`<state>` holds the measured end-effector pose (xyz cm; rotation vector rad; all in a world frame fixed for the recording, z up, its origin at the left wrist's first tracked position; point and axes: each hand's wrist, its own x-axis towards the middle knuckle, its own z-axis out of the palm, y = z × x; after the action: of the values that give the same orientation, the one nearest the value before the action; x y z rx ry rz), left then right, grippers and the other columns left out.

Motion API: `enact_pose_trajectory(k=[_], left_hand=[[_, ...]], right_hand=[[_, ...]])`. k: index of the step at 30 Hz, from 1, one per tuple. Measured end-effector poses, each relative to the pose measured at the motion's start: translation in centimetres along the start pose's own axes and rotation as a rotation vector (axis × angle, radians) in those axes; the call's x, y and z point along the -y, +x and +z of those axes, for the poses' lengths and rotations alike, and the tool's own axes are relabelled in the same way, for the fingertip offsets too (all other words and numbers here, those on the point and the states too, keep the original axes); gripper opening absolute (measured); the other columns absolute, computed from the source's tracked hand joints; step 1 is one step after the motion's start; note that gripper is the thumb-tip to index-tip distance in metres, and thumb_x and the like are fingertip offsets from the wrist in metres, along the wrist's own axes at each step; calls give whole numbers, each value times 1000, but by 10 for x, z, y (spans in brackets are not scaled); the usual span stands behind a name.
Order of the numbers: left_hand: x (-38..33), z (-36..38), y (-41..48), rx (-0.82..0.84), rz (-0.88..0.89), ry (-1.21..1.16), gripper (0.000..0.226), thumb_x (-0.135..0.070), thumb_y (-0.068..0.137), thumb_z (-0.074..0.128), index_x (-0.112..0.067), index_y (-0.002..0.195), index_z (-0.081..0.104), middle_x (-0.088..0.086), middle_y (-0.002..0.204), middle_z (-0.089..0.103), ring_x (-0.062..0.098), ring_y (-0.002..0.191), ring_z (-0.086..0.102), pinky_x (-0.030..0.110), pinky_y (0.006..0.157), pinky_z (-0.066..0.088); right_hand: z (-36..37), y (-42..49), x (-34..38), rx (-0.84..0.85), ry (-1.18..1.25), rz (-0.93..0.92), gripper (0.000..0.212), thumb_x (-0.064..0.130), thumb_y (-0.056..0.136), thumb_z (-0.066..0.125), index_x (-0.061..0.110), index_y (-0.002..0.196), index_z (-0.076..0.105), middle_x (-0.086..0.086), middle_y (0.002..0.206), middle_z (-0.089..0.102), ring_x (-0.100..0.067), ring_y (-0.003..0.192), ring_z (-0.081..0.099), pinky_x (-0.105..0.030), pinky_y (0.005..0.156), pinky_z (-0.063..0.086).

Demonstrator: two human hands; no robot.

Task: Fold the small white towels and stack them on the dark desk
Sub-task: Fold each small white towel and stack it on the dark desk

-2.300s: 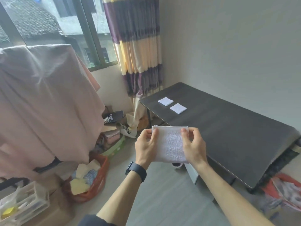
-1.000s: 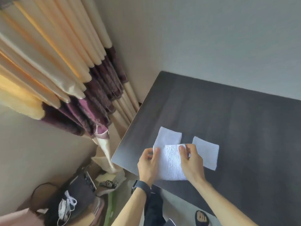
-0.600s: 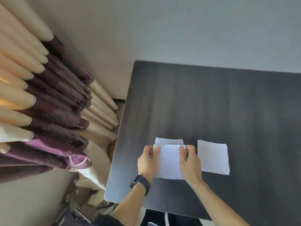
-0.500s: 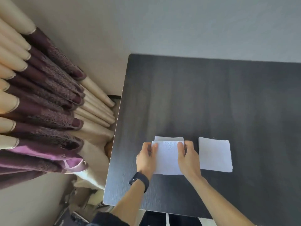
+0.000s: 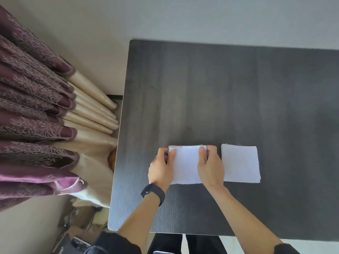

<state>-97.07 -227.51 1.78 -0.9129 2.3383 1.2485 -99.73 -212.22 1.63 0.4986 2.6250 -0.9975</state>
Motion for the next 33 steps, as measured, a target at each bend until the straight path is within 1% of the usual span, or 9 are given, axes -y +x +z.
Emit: enact_pose_trajectory(k=[8,11,13,15,17,19,21,25,33], left_hand=[[-3,5,3,-62,-15,92,22,-55,99,37,-35,96,45,-14,83,61,13,75,61,43,72,57],[-3,5,0,-99,29,125,23,-57,97,41,-34,99,43,-11,92,57,15,75,59,43,71,55],[-1,3,-7,-126,109,165,31,-56,95,45,-32,116,42,-11,109,53,17,85,59,38,68,52],[7,1,-15,-211,298,247,43,-50,96,49,-26,132,44,-7,127,49,19,103,57,36,70,51],[20,3,-18,-276,517,394,53,-43,94,53,-16,140,47,3,143,46,25,120,52,41,87,50],[29,6,-17,-240,635,502,61,-43,96,49,-13,148,41,6,156,37,27,140,39,46,109,38],[30,9,-13,-159,656,585,65,-46,99,40,-16,155,29,2,163,23,22,151,19,50,119,23],[32,15,1,-55,628,727,69,-53,101,31,-21,159,13,-5,166,3,16,153,0,53,122,13],[41,19,7,-50,604,793,69,-56,101,27,-23,159,9,-5,166,2,17,153,2,51,123,9]], right_hand=[[6,2,-6,-51,-104,-43,27,43,102,34,21,107,50,5,97,59,-23,81,59,-39,68,51],[7,-1,-6,-65,-111,-27,31,47,102,33,22,110,49,7,108,56,-22,88,58,-39,69,50],[6,-4,-6,-107,-80,-28,32,50,100,37,23,113,49,8,112,54,-19,98,55,-39,73,51],[3,-10,-9,-175,-71,-66,32,44,99,44,20,121,50,5,120,52,-19,109,50,-41,81,51],[0,-19,-14,-227,-118,-190,32,32,101,45,16,127,51,1,132,51,-21,120,46,-39,96,47],[2,-27,-20,-199,-225,-368,41,26,101,39,13,138,49,0,148,45,-21,135,39,-36,110,36],[8,-28,-26,-117,-372,-493,50,27,103,30,12,150,38,-2,159,31,-22,147,27,-39,117,28],[14,-13,-37,-1,-555,-441,58,35,103,20,12,157,20,-3,165,13,-22,153,10,-50,118,25],[20,-8,-46,22,-556,-464,59,38,104,13,15,158,11,-2,166,9,-21,153,7,-49,121,18]])
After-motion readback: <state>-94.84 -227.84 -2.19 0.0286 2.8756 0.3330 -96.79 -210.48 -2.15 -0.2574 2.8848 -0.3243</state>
